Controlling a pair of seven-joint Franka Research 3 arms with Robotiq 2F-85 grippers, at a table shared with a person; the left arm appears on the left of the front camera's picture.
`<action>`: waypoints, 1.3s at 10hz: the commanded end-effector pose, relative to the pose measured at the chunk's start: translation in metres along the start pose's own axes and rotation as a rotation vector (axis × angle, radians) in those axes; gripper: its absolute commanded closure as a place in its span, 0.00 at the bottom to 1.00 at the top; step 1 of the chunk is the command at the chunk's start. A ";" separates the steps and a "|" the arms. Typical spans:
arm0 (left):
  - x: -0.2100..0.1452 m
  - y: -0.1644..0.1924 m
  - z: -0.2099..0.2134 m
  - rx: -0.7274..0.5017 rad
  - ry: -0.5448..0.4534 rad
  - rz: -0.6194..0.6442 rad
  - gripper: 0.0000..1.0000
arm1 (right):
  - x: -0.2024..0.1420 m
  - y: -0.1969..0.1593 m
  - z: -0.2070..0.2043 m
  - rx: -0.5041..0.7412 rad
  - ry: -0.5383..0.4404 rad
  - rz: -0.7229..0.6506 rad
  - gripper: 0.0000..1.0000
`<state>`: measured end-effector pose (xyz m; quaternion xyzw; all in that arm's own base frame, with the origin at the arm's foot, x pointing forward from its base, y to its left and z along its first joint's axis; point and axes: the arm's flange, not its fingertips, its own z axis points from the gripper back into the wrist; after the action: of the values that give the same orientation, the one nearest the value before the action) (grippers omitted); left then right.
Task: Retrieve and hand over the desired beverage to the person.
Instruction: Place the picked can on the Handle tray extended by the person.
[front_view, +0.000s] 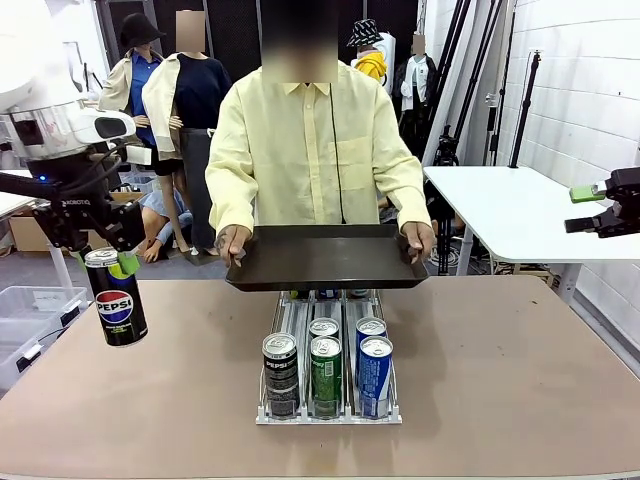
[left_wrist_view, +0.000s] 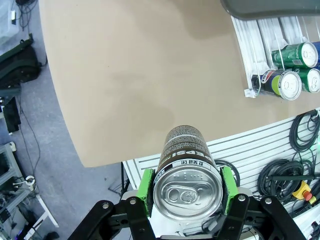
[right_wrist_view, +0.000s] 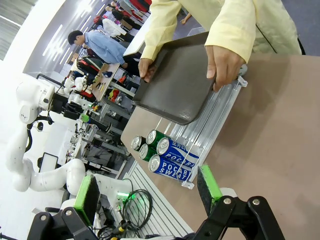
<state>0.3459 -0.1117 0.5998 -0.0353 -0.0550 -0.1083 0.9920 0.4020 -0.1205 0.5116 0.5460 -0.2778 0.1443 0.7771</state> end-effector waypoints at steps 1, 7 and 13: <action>0.010 -0.002 0.012 0.002 -0.046 0.027 1.00 | -0.002 0.000 -0.001 0.003 0.001 0.008 0.00; 0.097 -0.032 0.050 0.077 -0.121 -0.003 1.00 | -0.002 0.000 -0.001 0.003 0.001 0.008 0.00; 0.185 -0.086 0.062 0.091 -0.169 -0.089 1.00 | -0.002 0.000 -0.001 0.003 0.001 0.008 0.00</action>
<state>0.4904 -0.2195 0.6723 -0.0059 -0.1366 -0.1489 0.9794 0.4020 -0.1204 0.5117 0.5459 -0.2778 0.1444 0.7771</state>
